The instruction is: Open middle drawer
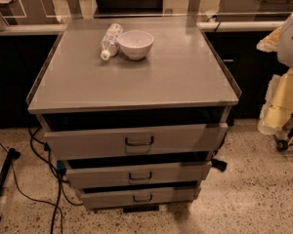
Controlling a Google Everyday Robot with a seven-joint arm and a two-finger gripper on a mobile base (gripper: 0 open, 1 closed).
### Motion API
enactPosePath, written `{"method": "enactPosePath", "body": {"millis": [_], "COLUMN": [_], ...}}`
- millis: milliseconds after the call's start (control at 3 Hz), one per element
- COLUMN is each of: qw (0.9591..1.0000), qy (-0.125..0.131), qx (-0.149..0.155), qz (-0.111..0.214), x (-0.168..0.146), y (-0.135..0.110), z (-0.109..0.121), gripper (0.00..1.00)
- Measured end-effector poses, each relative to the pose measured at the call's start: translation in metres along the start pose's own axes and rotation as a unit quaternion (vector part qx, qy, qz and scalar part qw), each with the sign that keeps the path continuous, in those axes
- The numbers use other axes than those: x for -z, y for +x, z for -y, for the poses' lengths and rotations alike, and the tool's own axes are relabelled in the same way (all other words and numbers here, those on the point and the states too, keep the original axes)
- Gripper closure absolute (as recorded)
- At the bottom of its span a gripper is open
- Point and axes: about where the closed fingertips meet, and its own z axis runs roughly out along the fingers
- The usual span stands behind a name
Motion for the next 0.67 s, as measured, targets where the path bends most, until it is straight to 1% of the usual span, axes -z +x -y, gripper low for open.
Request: {"method": "enactPosePath", "body": {"millis": [333,667], "qw": [1.0000,0.9996], "qy": [0.000,-0.010], "qx": [0.000,0.009], "qz": [0.000,0.024], "x": [0.000,-0.026], "y": [0.000,0.004], "z": [0.000,-0.015], "gripper": [0.00,0.00]}}
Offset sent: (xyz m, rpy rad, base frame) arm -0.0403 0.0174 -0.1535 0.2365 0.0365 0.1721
